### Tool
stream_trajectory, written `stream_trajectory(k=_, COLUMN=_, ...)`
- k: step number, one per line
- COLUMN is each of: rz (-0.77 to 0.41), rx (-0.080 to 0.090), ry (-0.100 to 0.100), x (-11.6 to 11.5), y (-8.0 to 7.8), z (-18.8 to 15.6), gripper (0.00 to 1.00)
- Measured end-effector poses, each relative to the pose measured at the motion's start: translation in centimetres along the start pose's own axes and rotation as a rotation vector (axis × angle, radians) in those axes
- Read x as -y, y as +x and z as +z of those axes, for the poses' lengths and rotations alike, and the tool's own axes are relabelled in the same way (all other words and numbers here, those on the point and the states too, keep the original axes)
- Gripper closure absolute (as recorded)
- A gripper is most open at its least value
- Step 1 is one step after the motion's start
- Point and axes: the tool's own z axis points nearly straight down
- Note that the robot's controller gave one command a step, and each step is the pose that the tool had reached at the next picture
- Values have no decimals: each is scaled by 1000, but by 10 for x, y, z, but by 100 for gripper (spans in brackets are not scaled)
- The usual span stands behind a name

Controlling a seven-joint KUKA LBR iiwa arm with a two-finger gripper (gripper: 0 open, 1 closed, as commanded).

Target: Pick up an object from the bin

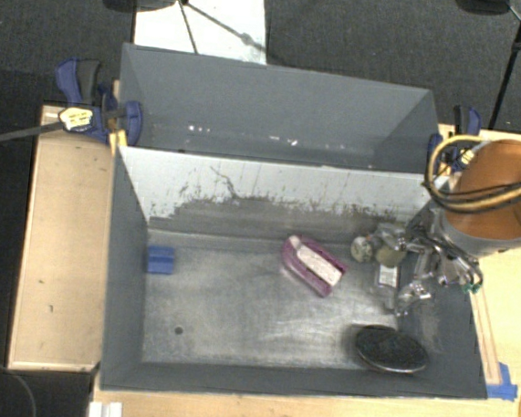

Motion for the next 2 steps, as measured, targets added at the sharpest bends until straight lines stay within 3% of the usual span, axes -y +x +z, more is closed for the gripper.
stream_trajectory(k=1, rz=-5, rx=13, ry=4, x=0, y=-3, z=-3, gripper=100)
stream_trajectory(k=2, rz=-130, rx=6, ry=6, x=-11, y=4, z=-159, gripper=100)
